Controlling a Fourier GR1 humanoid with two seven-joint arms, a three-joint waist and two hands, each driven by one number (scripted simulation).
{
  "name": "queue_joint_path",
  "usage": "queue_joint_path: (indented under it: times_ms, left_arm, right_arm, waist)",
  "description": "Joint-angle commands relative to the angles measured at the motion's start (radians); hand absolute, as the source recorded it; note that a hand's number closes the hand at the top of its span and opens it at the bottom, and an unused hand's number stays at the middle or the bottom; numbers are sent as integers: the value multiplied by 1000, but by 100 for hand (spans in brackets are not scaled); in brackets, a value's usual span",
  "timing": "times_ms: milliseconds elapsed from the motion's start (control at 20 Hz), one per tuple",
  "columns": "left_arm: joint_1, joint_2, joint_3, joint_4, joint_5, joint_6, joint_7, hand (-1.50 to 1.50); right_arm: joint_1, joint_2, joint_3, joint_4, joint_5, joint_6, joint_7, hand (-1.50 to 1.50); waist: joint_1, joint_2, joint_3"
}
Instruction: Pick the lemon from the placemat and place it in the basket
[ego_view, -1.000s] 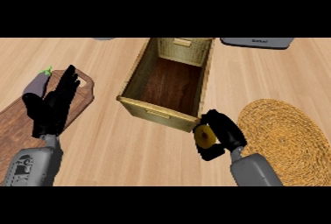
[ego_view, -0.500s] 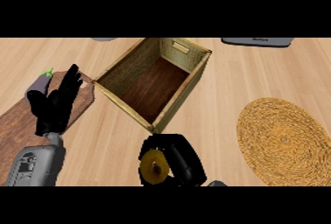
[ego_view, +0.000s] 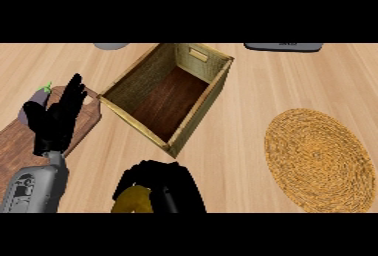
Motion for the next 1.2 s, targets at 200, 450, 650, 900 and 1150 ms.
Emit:
queue_joint_path:
  times_ms: [200, 450, 650, 900, 1150]
  left_arm:
    - [-5, -14, -12, -5, -21, 24, 0, 0]
    - [-8, -32, -30, 7, -25, 21, -18, 0]
    - [-5, -3, -13, -19, -3, -6, 7, 0]
    - [-20, -12, -14, 7, -14, 6, -20, 0]
    - [16, 14, -3, -27, 11, -31, -6, 0]
  right_arm:
    - [-306, 1, -53, 17, 77, -176, 350, 150]
    - [-578, 1, -180, 132, 65, -132, 522, 150]
    - [-761, 0, -258, 285, 55, -110, 598, 150]
    - [-983, 0, -300, 495, -32, -30, 625, 150]
    - [-1038, 0, -246, 661, -125, -62, 610, 150]
  waist:
    - [2, 2, -1]
    - [14, 7, -2]
    - [31, 9, -1]
    - [33, 20, 0]
    - [37, 24, 1]
